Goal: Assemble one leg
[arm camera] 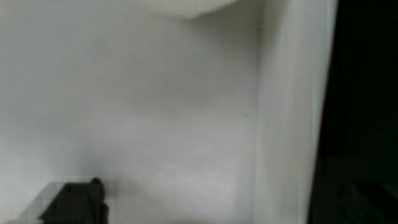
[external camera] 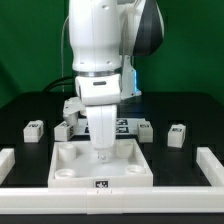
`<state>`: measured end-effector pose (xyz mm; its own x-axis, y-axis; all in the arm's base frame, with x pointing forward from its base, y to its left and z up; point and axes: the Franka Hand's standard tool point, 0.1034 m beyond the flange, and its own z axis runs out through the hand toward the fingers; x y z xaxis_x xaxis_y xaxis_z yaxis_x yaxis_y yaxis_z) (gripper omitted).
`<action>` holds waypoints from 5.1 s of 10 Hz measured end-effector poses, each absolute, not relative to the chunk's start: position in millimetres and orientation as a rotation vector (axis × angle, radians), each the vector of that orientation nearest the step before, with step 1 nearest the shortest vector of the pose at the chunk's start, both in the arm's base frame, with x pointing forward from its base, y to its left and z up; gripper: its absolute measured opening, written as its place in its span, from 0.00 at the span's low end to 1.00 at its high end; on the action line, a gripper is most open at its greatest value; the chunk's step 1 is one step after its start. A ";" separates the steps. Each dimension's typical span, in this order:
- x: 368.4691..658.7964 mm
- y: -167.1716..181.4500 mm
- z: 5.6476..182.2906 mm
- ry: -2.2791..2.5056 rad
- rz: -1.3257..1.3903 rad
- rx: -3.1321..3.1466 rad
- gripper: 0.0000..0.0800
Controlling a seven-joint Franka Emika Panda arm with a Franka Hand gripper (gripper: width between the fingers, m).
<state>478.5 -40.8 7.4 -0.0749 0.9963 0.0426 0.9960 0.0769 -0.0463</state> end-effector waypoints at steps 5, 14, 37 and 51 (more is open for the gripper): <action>475.8 -44.6 7.5 -2.233 0.022 -2.104 0.66; 477.8 -44.7 8.3 -2.239 0.012 -2.109 0.07; 493.0 67.0 7.9 -2.134 -0.041 -2.145 0.81; 461.7 57.5 51.4 -1.339 -0.063 -2.755 0.81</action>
Offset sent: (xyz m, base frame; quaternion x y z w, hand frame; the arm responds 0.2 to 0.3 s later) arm 0.0002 0.0005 0.0099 0.0259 0.0102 0.0226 0.9994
